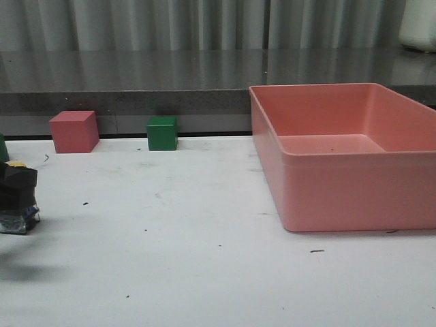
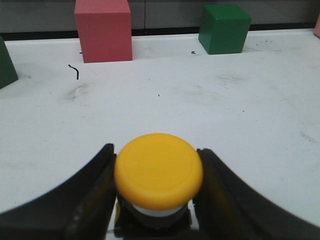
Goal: Place and stand button with both arms
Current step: 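Set the button upright on the table, cap up, and release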
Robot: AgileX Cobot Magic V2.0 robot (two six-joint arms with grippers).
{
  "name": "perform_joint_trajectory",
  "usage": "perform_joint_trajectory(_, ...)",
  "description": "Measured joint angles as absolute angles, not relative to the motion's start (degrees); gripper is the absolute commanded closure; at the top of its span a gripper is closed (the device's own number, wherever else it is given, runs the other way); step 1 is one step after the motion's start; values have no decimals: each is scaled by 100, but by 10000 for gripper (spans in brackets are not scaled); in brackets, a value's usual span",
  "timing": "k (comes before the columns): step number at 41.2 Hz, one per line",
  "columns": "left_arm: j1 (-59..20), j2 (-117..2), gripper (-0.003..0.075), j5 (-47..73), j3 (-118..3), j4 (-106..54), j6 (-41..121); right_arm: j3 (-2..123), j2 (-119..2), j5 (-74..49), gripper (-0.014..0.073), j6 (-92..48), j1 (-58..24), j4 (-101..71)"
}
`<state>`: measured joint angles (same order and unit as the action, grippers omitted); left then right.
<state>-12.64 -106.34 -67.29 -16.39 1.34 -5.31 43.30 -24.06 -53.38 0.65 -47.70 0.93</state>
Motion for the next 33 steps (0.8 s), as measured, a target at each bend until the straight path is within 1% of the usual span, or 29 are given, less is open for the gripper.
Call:
perform_joint_trajectory(10,-1264,-10634,323,-6753,-1612,122,-534,4330,-2406,-5338,146,65,-4770,93)
perform_joint_trajectory(13,-1264,-10644,297,-6683,-1599,101,-534,4330,-2406,-5338,146,65,-4770,93)
perform_joint_trajectory(25,-1264,-10640,292,-6583,-1581,78,-534,4330,-2406,-5338,146,65,-4770,93)
perform_joint_trajectory(33,-1264,-10245,292,-6547,-1381,78,-534,4330,-2406,-5338,146,65,-4770,93)
